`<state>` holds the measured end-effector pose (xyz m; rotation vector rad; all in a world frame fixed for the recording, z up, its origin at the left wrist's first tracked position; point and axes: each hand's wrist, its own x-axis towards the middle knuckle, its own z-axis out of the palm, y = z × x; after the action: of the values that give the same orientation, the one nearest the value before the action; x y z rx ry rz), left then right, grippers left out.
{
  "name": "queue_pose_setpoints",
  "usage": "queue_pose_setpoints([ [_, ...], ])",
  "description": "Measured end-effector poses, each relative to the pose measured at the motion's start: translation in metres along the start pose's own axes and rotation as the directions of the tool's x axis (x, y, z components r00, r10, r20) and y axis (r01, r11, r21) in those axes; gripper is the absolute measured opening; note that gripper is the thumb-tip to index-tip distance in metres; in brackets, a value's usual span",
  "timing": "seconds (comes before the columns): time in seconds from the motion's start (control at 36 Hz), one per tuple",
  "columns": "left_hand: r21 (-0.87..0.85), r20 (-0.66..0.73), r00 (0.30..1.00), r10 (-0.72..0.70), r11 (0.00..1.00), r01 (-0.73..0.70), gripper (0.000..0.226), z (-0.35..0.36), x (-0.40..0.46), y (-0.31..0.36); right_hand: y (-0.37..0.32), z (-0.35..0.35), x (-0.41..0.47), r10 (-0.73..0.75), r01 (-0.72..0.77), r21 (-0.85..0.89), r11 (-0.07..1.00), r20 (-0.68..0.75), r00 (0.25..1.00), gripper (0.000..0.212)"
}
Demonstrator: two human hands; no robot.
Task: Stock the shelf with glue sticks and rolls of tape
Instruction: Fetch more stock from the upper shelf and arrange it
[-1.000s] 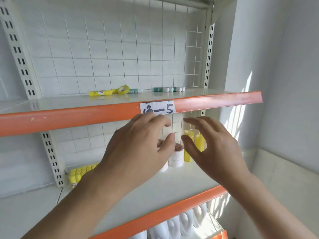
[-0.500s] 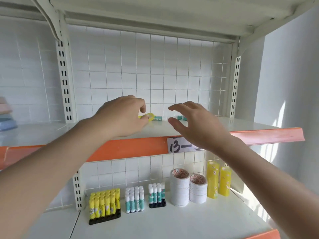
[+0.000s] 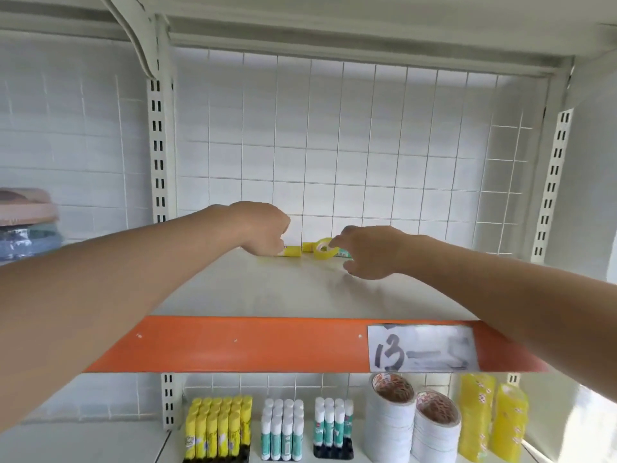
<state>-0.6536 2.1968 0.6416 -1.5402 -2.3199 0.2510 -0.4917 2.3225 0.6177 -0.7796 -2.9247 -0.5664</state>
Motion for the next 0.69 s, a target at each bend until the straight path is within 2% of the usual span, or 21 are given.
queue_pose_setpoints([
  [0.11, -0.048, 0.087, 0.996, 0.011, 0.999, -0.006, 0.047, 0.01, 0.019, -0.003, 0.006, 0.005, 0.022, -0.049, 0.046, 0.039, 0.998, 0.087, 0.995, 0.055],
  [0.31, -0.095, 0.248, 0.969, 0.014, 0.995, 0.01, 0.043, 0.035, 0.043, -0.009, 0.009, 0.014, 0.043, -0.073, 0.065, 0.076, 0.995, 0.111, 0.991, 0.055],
  [0.44, -0.105, 0.16, 0.987, 0.028, 0.994, -0.012, 0.04, 0.036, 0.048, -0.009, 0.013, 0.019, 0.048, -0.1, 0.093, 0.108, 0.99, 0.065, 0.993, 0.041],
  [0.58, -0.057, 0.114, 0.993, 0.043, 0.998, -0.036, 0.006, 0.035, 0.044, -0.005, 0.01, 0.016, 0.044, -0.134, 0.134, 0.112, 0.985, -0.012, 0.991, 0.038],
  [0.69, -0.025, 0.016, 0.999, 0.051, 0.998, -0.051, 0.012, 0.02, 0.027, -0.006, 0.01, 0.006, 0.033, -0.165, 0.174, 0.097, 0.98, -0.092, 0.982, 0.029],
])
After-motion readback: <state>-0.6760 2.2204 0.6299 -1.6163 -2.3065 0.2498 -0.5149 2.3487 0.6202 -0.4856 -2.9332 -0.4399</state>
